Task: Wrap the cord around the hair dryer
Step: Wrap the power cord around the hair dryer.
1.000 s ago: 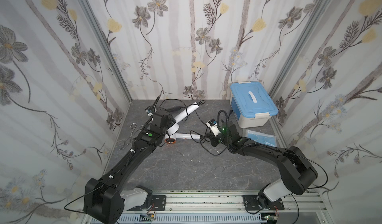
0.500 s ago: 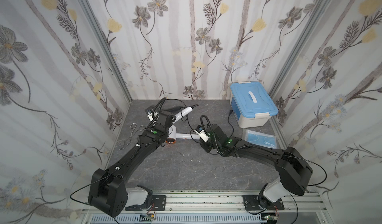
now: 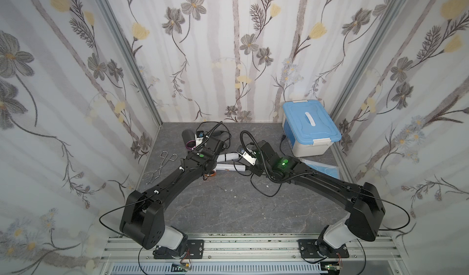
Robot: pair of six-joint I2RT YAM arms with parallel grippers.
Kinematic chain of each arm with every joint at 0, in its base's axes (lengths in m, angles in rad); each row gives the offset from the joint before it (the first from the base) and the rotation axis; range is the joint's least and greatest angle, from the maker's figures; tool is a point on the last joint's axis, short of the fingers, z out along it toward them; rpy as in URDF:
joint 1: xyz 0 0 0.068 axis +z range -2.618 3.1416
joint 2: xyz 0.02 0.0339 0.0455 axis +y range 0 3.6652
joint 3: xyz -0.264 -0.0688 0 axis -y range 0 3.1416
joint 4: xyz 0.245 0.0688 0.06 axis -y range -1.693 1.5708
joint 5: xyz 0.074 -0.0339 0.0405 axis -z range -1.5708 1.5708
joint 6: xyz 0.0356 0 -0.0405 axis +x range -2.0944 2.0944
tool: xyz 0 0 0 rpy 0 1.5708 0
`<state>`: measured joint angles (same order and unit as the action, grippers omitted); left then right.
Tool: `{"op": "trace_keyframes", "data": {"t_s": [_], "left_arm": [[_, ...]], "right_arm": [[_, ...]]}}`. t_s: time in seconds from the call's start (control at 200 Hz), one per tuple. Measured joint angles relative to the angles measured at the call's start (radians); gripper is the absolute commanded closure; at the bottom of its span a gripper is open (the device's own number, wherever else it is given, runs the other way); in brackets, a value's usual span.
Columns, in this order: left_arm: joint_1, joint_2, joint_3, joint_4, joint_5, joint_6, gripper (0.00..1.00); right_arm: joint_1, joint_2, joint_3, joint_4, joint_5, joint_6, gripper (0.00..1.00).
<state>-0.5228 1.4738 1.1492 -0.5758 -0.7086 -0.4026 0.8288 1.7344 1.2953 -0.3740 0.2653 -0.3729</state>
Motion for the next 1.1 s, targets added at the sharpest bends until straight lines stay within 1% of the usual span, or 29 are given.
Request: {"op": "trace_keyframes", "data": {"t_s": [0.075,0.205,0.315,0.375,0.47,0.55,0.635,0.859,1.074,1.099], "left_arm": [[-0.019,0.014,0.013,-0.026,0.023,0.055,1.0],[-0.039,0.021,0.025,-0.075,0.098,0.148,1.0],[-0.046,0.007,0.018,-0.088,0.185,0.192,1.0],[-0.047,-0.02,0.003,-0.08,0.243,0.201,1.0],[-0.048,-0.068,-0.027,-0.062,0.36,0.216,1.0],[-0.053,-0.087,-0.039,-0.056,0.442,0.224,1.0],[-0.068,-0.085,-0.04,-0.057,0.5,0.238,1.0],[-0.098,-0.078,-0.04,-0.024,0.626,0.24,1.0],[-0.098,-0.155,-0.05,0.038,0.684,0.214,1.0],[-0.098,-0.167,-0.051,0.043,0.687,0.208,1.0]], "right_arm": [[-0.009,0.021,0.026,-0.01,0.032,-0.048,1.0],[-0.041,0.044,0.052,-0.038,0.09,-0.119,1.0],[-0.102,0.028,0.046,-0.036,0.069,-0.15,1.0],[-0.137,0.002,0.029,-0.031,0.016,-0.152,1.0],[-0.18,-0.028,0.012,-0.005,-0.121,-0.147,1.0],[-0.19,-0.026,0.013,0.019,-0.215,-0.14,1.0],[-0.189,-0.009,0.023,0.025,-0.302,-0.131,1.0],[-0.217,0.064,0.068,0.02,-0.491,-0.085,1.0],[-0.308,0.132,0.084,0.022,-0.686,0.006,1.0],[-0.313,0.132,0.077,0.024,-0.702,0.011,0.98]]}}
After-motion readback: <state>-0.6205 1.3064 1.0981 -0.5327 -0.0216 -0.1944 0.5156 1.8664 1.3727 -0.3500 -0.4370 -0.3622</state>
